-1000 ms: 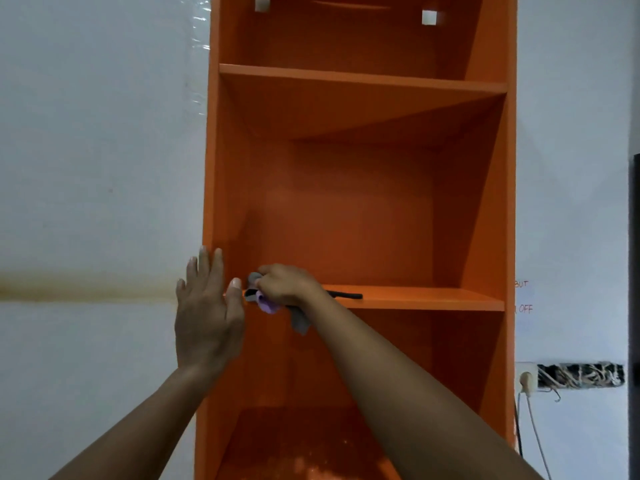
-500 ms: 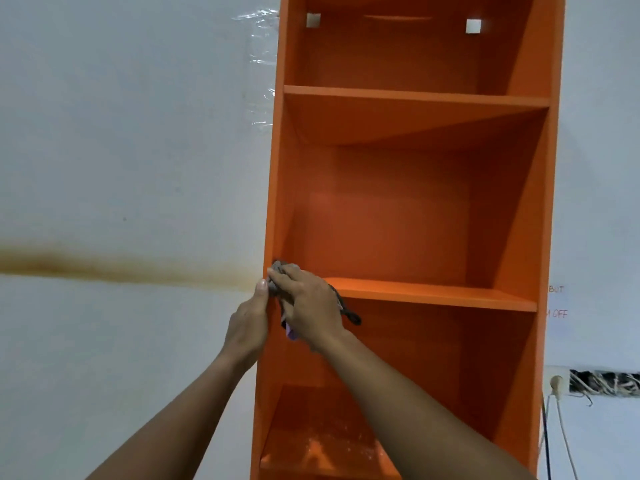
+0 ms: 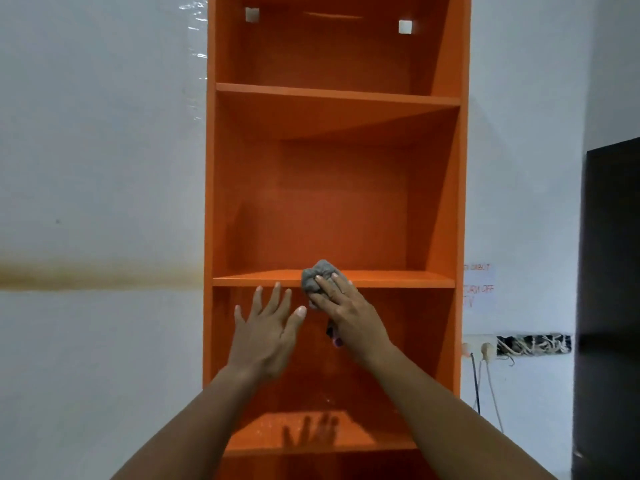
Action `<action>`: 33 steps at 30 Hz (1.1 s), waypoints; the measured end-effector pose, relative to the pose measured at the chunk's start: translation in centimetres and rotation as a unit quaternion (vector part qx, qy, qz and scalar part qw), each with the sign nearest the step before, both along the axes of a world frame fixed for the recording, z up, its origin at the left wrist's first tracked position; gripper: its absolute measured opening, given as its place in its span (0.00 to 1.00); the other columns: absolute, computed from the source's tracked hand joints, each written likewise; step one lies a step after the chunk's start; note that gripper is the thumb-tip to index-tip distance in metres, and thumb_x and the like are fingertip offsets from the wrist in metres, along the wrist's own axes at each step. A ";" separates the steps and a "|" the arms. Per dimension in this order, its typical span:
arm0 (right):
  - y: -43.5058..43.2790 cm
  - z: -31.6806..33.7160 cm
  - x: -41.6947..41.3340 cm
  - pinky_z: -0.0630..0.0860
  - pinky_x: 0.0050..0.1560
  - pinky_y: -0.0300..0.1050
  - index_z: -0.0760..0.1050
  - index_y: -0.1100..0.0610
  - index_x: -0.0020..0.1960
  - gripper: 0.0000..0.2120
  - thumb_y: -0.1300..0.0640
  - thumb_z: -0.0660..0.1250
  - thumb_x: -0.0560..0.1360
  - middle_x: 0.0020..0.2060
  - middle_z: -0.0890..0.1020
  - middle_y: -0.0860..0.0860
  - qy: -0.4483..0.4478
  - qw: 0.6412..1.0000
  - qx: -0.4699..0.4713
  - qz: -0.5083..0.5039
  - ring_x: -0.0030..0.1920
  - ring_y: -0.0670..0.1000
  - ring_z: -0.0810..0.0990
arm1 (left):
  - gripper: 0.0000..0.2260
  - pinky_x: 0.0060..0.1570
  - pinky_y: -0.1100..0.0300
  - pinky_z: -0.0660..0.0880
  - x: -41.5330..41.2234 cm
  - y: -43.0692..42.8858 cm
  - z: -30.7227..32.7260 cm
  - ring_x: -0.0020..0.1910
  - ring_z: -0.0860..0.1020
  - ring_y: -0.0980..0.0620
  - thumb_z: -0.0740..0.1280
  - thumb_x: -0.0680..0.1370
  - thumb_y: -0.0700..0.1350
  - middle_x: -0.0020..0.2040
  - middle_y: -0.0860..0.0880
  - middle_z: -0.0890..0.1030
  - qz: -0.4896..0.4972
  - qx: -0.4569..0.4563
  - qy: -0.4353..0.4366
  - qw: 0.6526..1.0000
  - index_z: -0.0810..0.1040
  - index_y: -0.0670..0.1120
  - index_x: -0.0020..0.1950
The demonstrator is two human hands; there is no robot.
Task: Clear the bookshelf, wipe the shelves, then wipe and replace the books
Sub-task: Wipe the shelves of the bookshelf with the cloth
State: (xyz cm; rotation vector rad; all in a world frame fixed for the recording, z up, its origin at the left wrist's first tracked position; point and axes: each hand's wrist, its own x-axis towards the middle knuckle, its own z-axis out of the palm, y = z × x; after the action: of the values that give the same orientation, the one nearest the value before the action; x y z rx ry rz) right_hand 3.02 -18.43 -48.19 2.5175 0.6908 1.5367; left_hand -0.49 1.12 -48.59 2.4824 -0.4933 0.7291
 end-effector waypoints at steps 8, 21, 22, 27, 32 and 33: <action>-12.4 -0.1 -2.1 0.72 0.72 0.58 0.66 0.52 0.78 0.29 0.65 0.66 0.80 0.79 0.66 0.53 0.023 0.957 0.267 -0.108 0.80 0.57 0.62 | 0.34 0.74 0.37 0.32 -0.7 -10.0 0.4 0.80 0.34 0.44 0.40 0.81 0.67 0.83 0.50 0.38 0.049 0.076 0.013 0.996 0.44 0.51 0.83; -11.3 -9.8 -4.4 0.68 0.46 0.21 0.77 0.54 0.69 0.16 0.61 0.59 0.84 0.52 0.81 0.47 0.097 0.825 0.555 0.050 0.50 0.42 0.80 | 0.30 0.78 0.35 0.46 -0.9 -12.8 -6.6 0.82 0.47 0.41 0.59 0.82 0.58 0.82 0.45 0.57 -0.012 0.162 0.135 0.977 0.56 0.51 0.82; -11.6 -11.0 -3.9 0.69 0.43 0.21 0.77 0.52 0.66 0.15 0.61 0.57 0.85 0.49 0.80 0.45 0.115 0.821 0.557 0.052 0.46 0.39 0.79 | 0.30 0.78 0.35 0.47 -0.3 -12.7 -7.6 0.82 0.47 0.41 0.59 0.82 0.58 0.82 0.45 0.57 -0.012 0.165 0.148 0.975 0.56 0.50 0.82; -14.6 -17.1 0.4 0.72 0.41 0.40 0.78 0.54 0.56 0.14 0.64 0.54 0.84 0.45 0.81 0.50 0.253 0.860 0.435 -0.081 0.43 0.51 0.80 | 0.30 0.77 0.36 0.49 3.1 -12.0 -11.4 0.81 0.51 0.40 0.59 0.82 0.59 0.82 0.46 0.60 -0.004 0.164 0.198 0.966 0.58 0.51 0.82; -15.1 -20.8 4.3 0.75 0.45 0.55 0.78 0.61 0.54 0.21 0.56 0.47 0.78 0.48 0.80 0.61 0.415 0.864 0.170 -0.228 0.47 0.64 0.79 | 0.26 0.76 0.37 0.54 6.7 -10.5 -14.7 0.78 0.61 0.41 0.55 0.83 0.60 0.77 0.46 0.68 0.016 0.147 0.183 0.972 0.66 0.49 0.78; -15.1 -20.8 5.1 0.73 0.47 0.54 0.77 0.59 0.54 0.21 0.53 0.48 0.79 0.50 0.80 0.62 0.442 0.850 0.159 -0.239 0.50 0.64 0.78 | 0.25 0.75 0.37 0.56 7.4 -10.1 -15.4 0.76 0.64 0.41 0.54 0.84 0.60 0.76 0.46 0.71 0.018 0.142 0.169 0.975 0.68 0.49 0.77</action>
State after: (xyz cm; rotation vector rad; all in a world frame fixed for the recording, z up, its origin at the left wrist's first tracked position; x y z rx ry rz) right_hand 8.14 -33.52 -68.96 3.2505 -0.1984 0.2814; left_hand 6.89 -8.94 -63.99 2.8109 -0.4513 0.2483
